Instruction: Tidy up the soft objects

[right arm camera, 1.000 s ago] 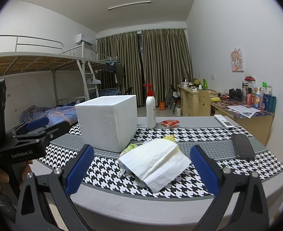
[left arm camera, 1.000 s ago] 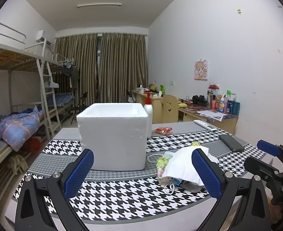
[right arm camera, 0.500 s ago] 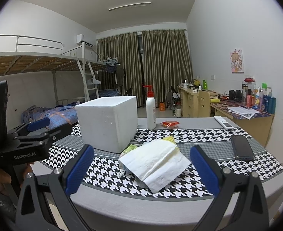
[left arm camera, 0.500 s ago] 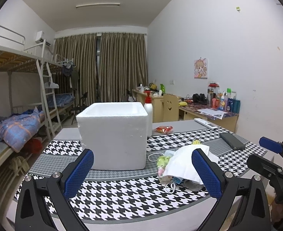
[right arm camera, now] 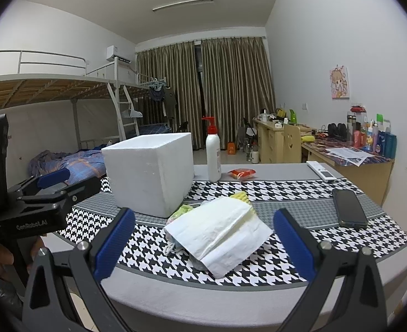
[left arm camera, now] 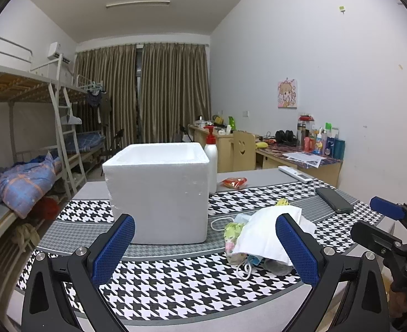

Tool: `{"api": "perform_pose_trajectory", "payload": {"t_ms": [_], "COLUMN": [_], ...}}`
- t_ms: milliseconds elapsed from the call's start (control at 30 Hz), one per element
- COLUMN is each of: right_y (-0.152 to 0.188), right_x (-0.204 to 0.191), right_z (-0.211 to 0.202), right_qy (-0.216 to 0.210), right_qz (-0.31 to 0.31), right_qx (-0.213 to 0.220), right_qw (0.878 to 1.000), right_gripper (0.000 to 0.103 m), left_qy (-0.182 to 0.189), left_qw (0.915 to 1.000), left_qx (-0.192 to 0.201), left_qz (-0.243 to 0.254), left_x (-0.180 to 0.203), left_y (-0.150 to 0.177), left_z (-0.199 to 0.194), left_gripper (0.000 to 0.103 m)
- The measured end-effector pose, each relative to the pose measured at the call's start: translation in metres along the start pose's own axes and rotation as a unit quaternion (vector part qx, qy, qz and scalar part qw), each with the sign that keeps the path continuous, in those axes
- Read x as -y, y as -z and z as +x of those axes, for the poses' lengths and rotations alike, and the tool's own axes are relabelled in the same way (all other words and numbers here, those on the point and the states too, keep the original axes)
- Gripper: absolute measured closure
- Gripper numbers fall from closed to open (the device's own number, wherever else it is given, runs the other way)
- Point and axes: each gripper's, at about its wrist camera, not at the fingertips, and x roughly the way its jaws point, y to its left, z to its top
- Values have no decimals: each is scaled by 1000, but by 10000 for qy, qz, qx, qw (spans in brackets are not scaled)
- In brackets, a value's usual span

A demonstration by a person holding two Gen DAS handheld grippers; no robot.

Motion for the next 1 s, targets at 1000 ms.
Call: {"api": "perform_pose_trajectory", "payload": {"t_ms": [1000], "right_y": [-3], "right_x": [20], "right_z": [37], "right_qy": [288], "right_qz": [201], "right_qx": [-507], "right_qw": [9981], "right_gripper": [2], "left_qy": [290], "left_qw": [9984], "left_qx": [-467], "left_qz": [103], "left_x": [10], "left_y": [-5], "left_z": [48], "left_gripper": [1]}}
